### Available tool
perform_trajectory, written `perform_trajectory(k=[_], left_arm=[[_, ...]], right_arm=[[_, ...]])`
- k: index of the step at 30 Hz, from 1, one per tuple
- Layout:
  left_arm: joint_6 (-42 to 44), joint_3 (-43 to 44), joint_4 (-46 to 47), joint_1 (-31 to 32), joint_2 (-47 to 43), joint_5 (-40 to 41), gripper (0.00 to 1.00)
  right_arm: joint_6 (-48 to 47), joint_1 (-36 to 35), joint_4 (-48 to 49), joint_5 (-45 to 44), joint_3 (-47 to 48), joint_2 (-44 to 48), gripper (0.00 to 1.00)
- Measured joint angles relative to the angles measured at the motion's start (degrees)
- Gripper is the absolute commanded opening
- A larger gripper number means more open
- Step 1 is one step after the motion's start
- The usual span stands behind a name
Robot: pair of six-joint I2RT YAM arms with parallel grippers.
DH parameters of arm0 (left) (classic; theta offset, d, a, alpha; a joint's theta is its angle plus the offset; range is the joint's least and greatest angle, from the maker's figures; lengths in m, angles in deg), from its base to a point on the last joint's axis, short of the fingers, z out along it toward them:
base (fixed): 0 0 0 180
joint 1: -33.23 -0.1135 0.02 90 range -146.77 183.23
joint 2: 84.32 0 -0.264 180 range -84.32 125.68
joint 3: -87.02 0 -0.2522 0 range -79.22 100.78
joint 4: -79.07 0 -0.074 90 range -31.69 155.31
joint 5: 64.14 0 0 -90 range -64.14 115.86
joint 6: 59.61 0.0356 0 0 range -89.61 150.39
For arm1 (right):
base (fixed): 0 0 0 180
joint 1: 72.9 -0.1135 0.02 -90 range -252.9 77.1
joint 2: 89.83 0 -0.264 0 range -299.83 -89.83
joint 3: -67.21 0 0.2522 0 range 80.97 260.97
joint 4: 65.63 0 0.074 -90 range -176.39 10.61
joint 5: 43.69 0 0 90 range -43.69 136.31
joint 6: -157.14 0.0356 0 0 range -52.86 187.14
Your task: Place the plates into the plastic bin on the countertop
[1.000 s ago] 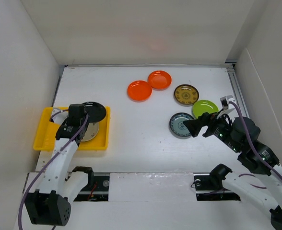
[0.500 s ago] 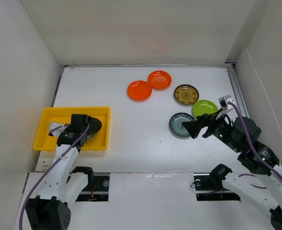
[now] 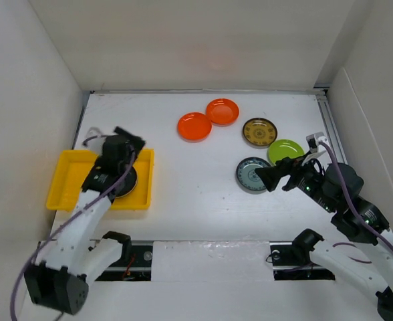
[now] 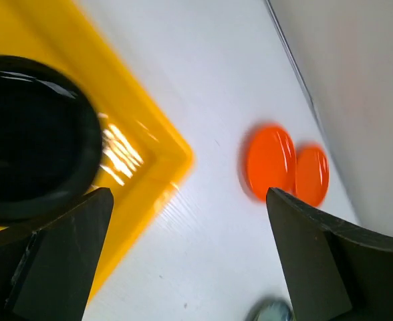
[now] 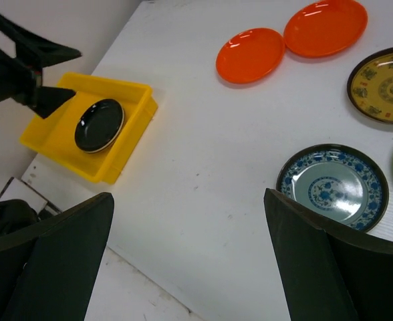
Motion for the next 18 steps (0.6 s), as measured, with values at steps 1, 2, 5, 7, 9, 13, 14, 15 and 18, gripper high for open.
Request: perform_trajectory(k=[1, 2, 5, 7, 9, 13, 14, 15, 18], left_arm=[[1.81, 1.31, 3.13, 4.13, 3.52, -1.05, 1.0], [3.21, 2.84, 5.79, 8.63, 7.8, -1.99, 1.0], [6.99, 9.68, 14.82, 24.9, 24.17, -4.76, 1.0], [8.79, 13.86, 19.58, 32.26, 34.95, -7.34, 1.0], [10.01, 16.37, 22.64, 36.85, 43.19, -9.94, 1.0], [11.39, 18.99, 27.69, 39.58, 53.83, -16.09, 1.0], [11.56, 19.74, 28.74, 39.54, 55.78, -17.38, 1.0], [11.65, 20.57, 29.99, 39.32, 57.75, -18.93, 1.0], [11.87, 22.56, 33.79, 38.99, 62.69, -23.04, 0.96]], right_arm=[[0.02, 0.0, 0.02, -0.7, 0.04, 0.09, 1.0], [0.02, 0.0, -0.2, -1.53, 0.26, 0.13, 1.0], [0.15, 0.0, -1.18, -3.93, 1.7, 0.11, 1.0], [0.24, 0.0, -1.84, -5.05, 3.15, 0.11, 1.0], [0.39, 0.0, -1.88, -5.97, 4.44, 0.22, 1.0], [0.9, 0.0, -2.29, -6.86, 5.57, 0.94, 1.0], [1.07, 0.0, -2.54, -6.93, 5.68, 1.07, 1.0], [1.11, 0.0, -2.93, -6.95, 5.68, 1.2, 1.0], [1.31, 0.0, -3.61, -6.97, 5.68, 1.38, 1.0]])
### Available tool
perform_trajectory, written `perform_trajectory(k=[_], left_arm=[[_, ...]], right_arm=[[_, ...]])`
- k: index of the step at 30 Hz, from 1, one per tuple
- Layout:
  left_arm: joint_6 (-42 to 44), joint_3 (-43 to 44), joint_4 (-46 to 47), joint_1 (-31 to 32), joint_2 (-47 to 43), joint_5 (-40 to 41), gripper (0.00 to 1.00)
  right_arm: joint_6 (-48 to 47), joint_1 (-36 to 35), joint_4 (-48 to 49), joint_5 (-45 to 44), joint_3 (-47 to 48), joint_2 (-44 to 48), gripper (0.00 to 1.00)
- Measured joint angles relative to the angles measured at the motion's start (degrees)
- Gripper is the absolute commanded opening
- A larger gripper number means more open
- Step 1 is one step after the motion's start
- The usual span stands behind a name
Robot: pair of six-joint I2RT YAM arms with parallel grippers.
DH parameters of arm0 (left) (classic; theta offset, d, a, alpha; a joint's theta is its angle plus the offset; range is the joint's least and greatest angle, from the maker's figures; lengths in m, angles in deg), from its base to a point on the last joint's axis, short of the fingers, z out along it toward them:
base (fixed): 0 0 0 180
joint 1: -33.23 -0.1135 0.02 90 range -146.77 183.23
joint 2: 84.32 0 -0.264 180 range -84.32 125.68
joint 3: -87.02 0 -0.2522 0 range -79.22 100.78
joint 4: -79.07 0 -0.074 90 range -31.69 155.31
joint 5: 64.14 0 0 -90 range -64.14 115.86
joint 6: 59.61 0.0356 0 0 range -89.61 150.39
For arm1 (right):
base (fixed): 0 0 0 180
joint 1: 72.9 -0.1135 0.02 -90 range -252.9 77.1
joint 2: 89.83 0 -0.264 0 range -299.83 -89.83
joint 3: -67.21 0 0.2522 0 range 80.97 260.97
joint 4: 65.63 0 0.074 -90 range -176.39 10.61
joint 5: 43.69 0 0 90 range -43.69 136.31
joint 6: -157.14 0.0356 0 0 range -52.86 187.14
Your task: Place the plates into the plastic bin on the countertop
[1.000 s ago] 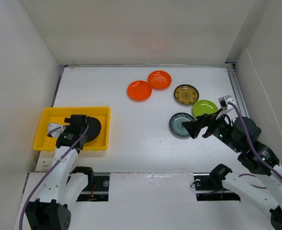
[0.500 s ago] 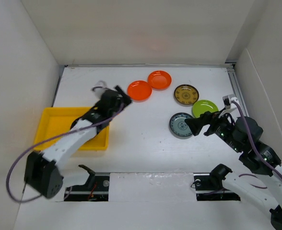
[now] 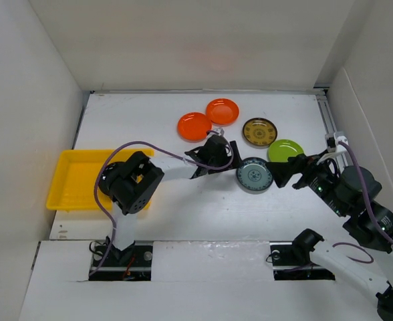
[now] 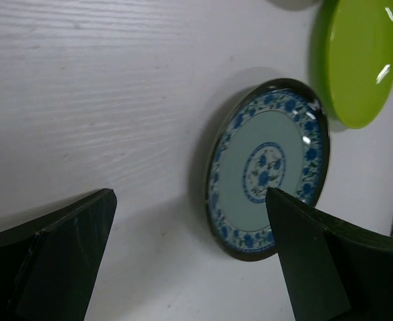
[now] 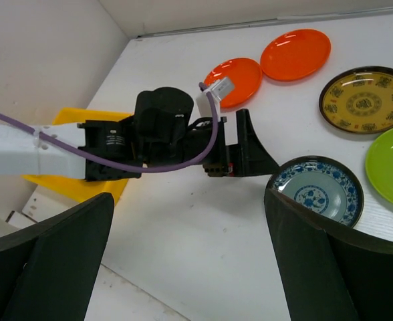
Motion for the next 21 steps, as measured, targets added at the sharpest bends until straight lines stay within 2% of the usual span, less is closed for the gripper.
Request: perform_trajectory(k=[3, 7, 8, 10, 12, 15, 16, 21], left_arm=[[0.07, 2.91, 3.23, -0.02, 3.23, -3.3, 0.85], [-0.76, 4.68, 6.27, 0.11, 6.91, -6.32, 0.5], [-0.96, 4.79, 6.6, 0.13, 7.41, -6.62, 0.44], [-1.4, 4.9, 7.08, 0.11, 8.26, -7.32, 0.39], [-1.68, 5.09, 7.17, 0.07, 8.63, -7.74, 0.28], [-1.44, 5.14, 6.75, 0.07, 9.29, -7.93, 0.04], [-1.05, 5.18, 6.34, 0.07, 9.46, -7.96, 0.0], [-0.74, 5.2, 2.25, 0.17, 7.21, -4.81, 0.0]], right_arm=[[0.28, 0.0, -0.55, -0.26, 0.0, 0.04, 1.0], [0.85, 0.0, -0.55, -0.59, -0.2, 0.04, 1.0], [0.98, 0.0, -0.5, -0.61, -0.31, 0.07, 1.0], [1.07, 0.0, -0.37, -0.61, -0.61, 0.07, 1.0], [1.09, 0.0, -0.17, -0.63, -0.74, -0.04, 1.0], [1.33, 0.0, 0.2, -0.61, -0.9, -0.35, 1.0], [1.38, 0.0, 0.5, -0.61, -1.07, -0.39, 1.0], [1.51, 0.0, 1.11, -0.57, -1.88, -0.81, 1.0]])
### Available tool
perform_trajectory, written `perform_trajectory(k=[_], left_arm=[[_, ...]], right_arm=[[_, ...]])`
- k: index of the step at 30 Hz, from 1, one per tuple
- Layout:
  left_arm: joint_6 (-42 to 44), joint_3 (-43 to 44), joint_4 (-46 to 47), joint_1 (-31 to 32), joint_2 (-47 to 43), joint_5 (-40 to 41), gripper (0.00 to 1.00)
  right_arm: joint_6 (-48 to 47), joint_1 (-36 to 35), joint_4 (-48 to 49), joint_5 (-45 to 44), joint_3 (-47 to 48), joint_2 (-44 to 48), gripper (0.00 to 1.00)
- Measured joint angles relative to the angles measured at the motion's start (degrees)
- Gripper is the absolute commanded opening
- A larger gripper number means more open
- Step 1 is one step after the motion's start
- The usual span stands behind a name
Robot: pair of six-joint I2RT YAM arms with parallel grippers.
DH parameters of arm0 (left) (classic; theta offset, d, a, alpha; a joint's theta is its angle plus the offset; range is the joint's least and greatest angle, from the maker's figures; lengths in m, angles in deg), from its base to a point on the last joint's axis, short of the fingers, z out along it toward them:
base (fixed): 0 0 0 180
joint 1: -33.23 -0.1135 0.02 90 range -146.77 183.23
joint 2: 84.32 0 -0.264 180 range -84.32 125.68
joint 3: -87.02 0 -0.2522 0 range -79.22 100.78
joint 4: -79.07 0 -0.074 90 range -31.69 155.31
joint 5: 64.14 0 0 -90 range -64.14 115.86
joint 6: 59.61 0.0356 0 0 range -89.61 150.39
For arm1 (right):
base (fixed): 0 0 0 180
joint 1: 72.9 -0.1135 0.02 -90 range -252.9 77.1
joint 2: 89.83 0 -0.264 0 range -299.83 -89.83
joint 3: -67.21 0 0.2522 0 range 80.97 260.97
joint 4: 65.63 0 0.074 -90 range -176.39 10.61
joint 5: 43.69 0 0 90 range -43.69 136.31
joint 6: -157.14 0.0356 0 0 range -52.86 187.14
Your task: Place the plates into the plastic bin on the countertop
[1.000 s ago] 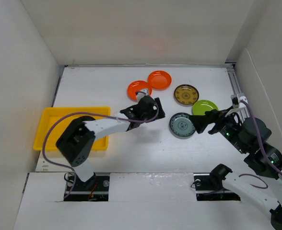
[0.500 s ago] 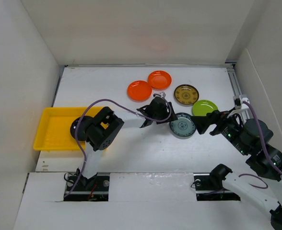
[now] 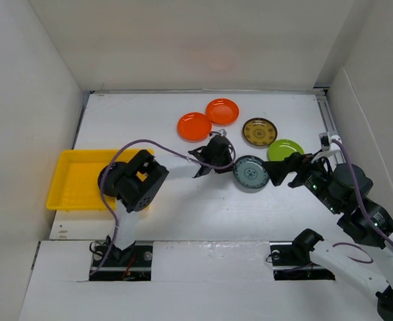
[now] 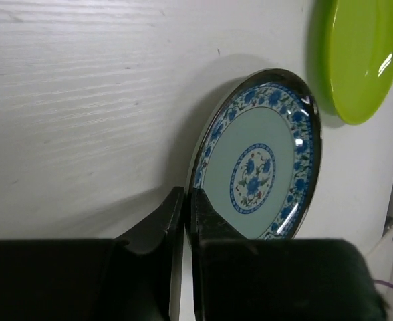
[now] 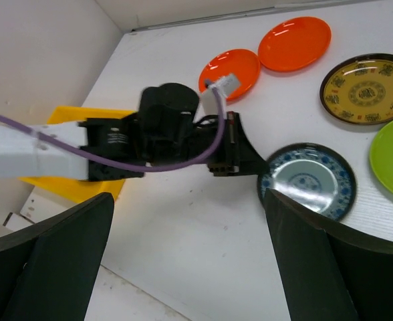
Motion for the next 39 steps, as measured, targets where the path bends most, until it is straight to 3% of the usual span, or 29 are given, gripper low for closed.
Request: perform_trajectory(k=[3, 6, 8, 11, 14, 17, 24, 31, 32, 36, 37, 39], left_arm=[[-0.22, -3.41, -7.23, -1.68, -8.41, 5.2, 0.0], [-1.79, -9.07, -15.5, -7.96, -22.95, 11.43, 0.0], [-2.97, -12.9, -18.73, -17.07, -34.51, 14.14, 0.0], [-3.19, -17.9, -20.44, -37.03, -48.46, 16.09, 0.0], [-1.75, -21.92, -23.32, -55.41, -55.71, 16.85, 0.0], [-0.11, -25.83, -27.69, -64.94, -58.93, 16.04, 0.0], [3.69, -31.95, -34.16, -75.17, -61.53, 12.0, 0.0], [4.59, -33.18, -34.99, -73.57, -62.2, 9.86, 0.0], [4.57, -33.18, -34.99, -73.37, -62.34, 9.53, 0.04], [5.05, -33.18, -34.93, -73.31, -62.45, 8.33, 0.46], [5.07, -33.18, -34.91, -73.31, -62.49, 7.8, 0.63], [5.44, -33.18, -34.73, -73.31, -62.75, 6.8, 0.73]], right_arm=[[0.02, 0.0, 0.44, 0.0, -0.46, -0.52, 1.0], [0.02, 0.02, 1.44, 0.26, -0.85, -1.14, 1.0], [-0.02, 0.07, 2.36, 0.81, -1.27, -1.57, 1.0], [-0.11, 0.07, 3.78, 1.86, -1.97, -2.51, 1.0], [-0.33, 0.07, 5.03, 3.3, -2.4, -3.8, 1.0], [-0.52, 0.07, 6.73, 4.72, -2.43, -5.66, 1.0], [-0.68, 0.11, 10.23, 8.52, -3.19, -8.22, 1.0], [-0.68, 0.11, 10.71, 9.7, -3.58, -8.44, 1.0], [-0.68, 0.11, 11.19, 9.7, -3.78, -8.48, 1.0], [-0.68, 0.09, 12.5, 9.7, -4.31, -9.27, 1.0], [-0.68, 0.11, 12.98, 9.73, -4.35, -9.7, 1.0], [-0.68, 0.09, 13.84, 9.73, -4.37, -10.95, 1.0]])
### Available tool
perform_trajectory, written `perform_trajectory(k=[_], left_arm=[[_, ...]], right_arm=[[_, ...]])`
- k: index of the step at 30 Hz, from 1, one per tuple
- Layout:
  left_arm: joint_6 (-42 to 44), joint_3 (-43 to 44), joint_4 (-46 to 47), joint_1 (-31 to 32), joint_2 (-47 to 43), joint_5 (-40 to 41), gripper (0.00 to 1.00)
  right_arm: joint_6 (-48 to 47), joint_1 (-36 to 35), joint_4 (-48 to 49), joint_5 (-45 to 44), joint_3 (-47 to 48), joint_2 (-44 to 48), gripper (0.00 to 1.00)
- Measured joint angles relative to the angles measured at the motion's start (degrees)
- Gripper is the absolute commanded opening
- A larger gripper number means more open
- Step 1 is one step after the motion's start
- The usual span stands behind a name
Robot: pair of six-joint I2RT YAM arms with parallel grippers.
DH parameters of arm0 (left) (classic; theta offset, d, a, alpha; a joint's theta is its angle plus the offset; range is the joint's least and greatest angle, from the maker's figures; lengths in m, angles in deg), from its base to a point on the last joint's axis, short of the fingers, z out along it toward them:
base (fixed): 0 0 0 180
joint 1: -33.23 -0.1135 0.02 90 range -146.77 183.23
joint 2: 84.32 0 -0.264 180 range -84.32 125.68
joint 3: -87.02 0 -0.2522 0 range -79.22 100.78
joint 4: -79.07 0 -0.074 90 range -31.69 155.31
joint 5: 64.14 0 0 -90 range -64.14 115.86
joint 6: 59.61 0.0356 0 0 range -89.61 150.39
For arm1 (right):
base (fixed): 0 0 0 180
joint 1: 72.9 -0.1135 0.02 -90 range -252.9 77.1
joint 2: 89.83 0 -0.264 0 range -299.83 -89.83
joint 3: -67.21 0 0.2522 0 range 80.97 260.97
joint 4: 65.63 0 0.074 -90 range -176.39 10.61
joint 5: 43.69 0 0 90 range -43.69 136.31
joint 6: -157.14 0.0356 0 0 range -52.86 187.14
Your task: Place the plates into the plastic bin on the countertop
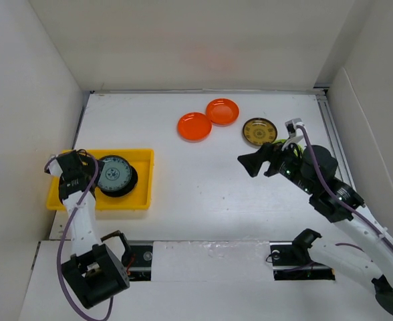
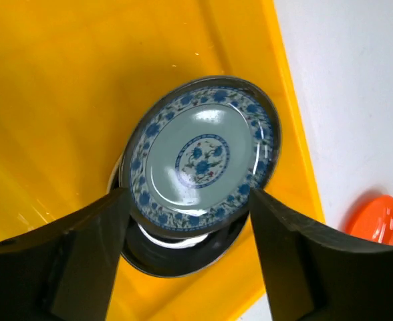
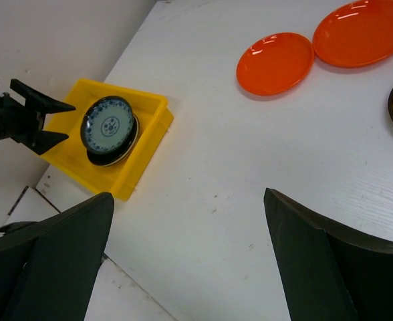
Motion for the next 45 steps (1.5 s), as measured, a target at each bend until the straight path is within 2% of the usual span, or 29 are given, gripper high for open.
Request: perform_trajectory(k=[1, 2, 4, 6, 7, 13, 16, 23, 28, 33, 39, 45], left_arm=[[0.0, 0.0, 0.15, 0.0, -0.28, -0.66, 0.75], [0.2, 0.0, 0.24, 0.0, -0.68, -1.2, 0.83], [1.03, 0.0, 0.59, 0.0, -1.6, -3.39, 0.92], [2.25, 0.0, 0.72, 0.0, -2.71, -5.88, 1.0], [2.75, 0.02, 0.72, 0.0, -3.37, -7.23, 1.0], [7.28, 2.51, -0.74, 0.0, -6.08, -14.23, 1.0], [9.73, 3.82, -0.46, 0.0, -6.64, -18.21, 1.0], [14.05, 4.09, 1.42, 0.02, -7.3, -28.81, 1.0], [14.95, 4.07, 2.78, 0.02, -7.52, -32.02, 1.0], [15.21, 4.07, 3.02, 0.02, -7.54, -32.22, 1.0], [15.28, 4.0, 3.1, 0.02, -7.32, -32.24, 1.0], [15.28, 3.98, 3.26, 0.02, -6.6, -32.22, 1.0]], right_arm=[[0.0, 0.02, 0.74, 0.0, -0.11, -0.76, 1.0], [0.0, 0.0, 1.79, 0.0, -0.42, -1.84, 1.0], [0.31, 0.15, 3.69, 0.11, -1.03, -4.68, 1.0], [1.62, 0.79, 7.17, 0.74, -1.53, -10.82, 1.0], [1.97, 1.07, 8.22, 0.98, -1.62, -12.7, 1.0], [7.52, 4.59, 19.21, 3.21, -2.19, -38.32, 1.0], [9.86, 5.31, 21.22, 3.63, -0.9, -48.46, 0.97], [15.8, 7.21, 27.85, 4.74, 8.5, -63.82, 0.94], [20.76, 8.9, 31.5, 4.85, 16.65, -72.76, 0.85], [25.77, 10.45, 33.44, 4.68, 24.04, -79.93, 0.7], [29.22, 12.04, 33.57, 5.6, 28.85, -84.43, 0.46], [30.8, 13.18, 30.75, 6.62, 33.48, -87.43, 0.34]])
